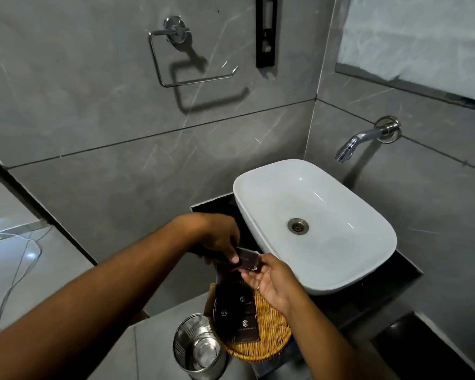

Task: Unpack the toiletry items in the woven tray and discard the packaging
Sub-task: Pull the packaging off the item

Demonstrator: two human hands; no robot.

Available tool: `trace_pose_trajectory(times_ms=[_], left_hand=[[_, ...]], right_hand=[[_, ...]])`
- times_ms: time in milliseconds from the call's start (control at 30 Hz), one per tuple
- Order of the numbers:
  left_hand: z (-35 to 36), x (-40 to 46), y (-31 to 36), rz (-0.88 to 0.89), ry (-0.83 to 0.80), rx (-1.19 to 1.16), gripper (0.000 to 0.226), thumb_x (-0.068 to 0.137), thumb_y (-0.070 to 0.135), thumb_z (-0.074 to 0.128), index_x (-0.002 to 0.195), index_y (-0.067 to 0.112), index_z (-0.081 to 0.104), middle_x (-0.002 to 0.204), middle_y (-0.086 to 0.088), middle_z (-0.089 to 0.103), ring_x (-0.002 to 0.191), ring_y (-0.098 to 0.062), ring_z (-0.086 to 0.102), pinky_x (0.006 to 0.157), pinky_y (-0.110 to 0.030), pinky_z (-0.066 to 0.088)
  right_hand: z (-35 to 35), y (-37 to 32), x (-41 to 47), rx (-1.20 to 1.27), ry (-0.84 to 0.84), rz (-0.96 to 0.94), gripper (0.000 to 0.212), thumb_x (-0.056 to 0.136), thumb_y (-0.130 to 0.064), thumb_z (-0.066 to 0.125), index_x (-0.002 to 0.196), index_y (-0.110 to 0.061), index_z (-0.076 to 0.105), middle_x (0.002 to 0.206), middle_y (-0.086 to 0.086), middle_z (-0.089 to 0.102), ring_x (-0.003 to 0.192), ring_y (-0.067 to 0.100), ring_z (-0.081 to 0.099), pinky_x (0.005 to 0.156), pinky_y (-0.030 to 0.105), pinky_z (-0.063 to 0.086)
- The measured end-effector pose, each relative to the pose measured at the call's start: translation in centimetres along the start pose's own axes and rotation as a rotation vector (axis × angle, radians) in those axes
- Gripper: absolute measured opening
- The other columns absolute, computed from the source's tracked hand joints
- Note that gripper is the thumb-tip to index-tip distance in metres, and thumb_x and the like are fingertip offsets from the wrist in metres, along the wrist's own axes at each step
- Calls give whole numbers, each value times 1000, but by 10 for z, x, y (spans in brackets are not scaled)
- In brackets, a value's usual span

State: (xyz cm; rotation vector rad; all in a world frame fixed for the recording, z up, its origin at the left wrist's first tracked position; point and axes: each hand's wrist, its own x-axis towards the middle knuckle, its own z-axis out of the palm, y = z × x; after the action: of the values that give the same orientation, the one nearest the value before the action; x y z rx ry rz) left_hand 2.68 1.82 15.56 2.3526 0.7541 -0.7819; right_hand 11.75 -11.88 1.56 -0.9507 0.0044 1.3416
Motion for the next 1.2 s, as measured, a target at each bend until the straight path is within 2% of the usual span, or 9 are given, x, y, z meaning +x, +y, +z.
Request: trace_pose_trajectory(times_ms=[133, 233, 533, 633, 733, 800, 900, 1033, 1200], left_hand=[[-18, -6, 33, -81, -69, 225, 29, 81, 28, 69, 92, 2, 70, 79, -17, 72, 55, -25, 67, 50, -31, 53], [-23, -11, 42, -168, -104, 291, 35, 85, 28, 66, 97, -5, 68, 89, -24, 74, 57, -27, 65, 45, -27, 50], [-28, -24, 39, -242, -84, 295, 39, 85, 32, 66, 104, -2, 66, 83, -12, 72, 71, -26, 70, 64, -32, 56], [-30, -26, 43, -229, -63, 328, 39, 85, 33, 66, 101, -3, 66, 88, -15, 75, 78, -28, 75, 56, -26, 56], [-35, -28, 33, -197, -42, 316, 33, 84, 32, 67, 92, 0, 67, 69, -7, 70, 66, -26, 73, 55, -27, 56], [-37, -29, 16, -168, -32, 299, 30, 82, 31, 69, 92, 3, 70, 78, -10, 72, 66, -25, 69, 64, -31, 55], [-27, -24, -12, -130, 6, 351, 38, 78, 34, 71, 110, 14, 70, 109, -7, 70, 97, -24, 65, 78, -31, 47], [-4, -9, -48, -95, 76, 222, 37, 76, 31, 73, 111, 17, 67, 112, -4, 65, 104, -23, 60, 90, -37, 47], [34, -3, -95, -33, 282, -204, 24, 78, 26, 73, 98, 21, 62, 83, 9, 59, 85, -15, 57, 70, -27, 40]], right_hand=[[19, 3, -5, 132, -30, 0, 22, 95, -8, 44, 96, 0, 65, 81, 18, 75, 71, 27, 73, 55, 32, 60], [26, 2, -8, 105, -2, -7, 22, 95, -8, 44, 90, -4, 65, 84, 17, 71, 72, 27, 69, 53, 30, 58], [22, 4, -15, 91, -23, 27, 15, 90, -16, 57, 87, -5, 67, 77, 15, 73, 66, 24, 72, 51, 29, 58], [27, 5, -16, 83, -17, 26, 15, 90, -13, 57, 82, -6, 68, 71, 13, 73, 61, 22, 72, 48, 28, 57], [28, 3, -17, 59, -21, 0, 11, 90, -10, 58, 87, -4, 66, 70, 12, 72, 56, 20, 69, 46, 25, 55], [27, -1, -17, 33, -8, -33, 6, 90, -6, 60, 92, -2, 64, 73, 15, 70, 53, 20, 65, 45, 24, 54], [24, -6, -16, -102, 31, -87, 7, 91, -3, 62, 97, 0, 63, 79, 16, 66, 52, 18, 62, 46, 22, 53], [19, -17, -15, -376, 113, -145, 7, 91, -5, 64, 96, -1, 66, 88, 21, 67, 52, 16, 63, 49, 24, 54], [18, -47, -18, -612, 211, -245, 6, 91, -3, 63, 94, 0, 67, 77, 22, 69, 45, 16, 62, 46, 25, 55]])
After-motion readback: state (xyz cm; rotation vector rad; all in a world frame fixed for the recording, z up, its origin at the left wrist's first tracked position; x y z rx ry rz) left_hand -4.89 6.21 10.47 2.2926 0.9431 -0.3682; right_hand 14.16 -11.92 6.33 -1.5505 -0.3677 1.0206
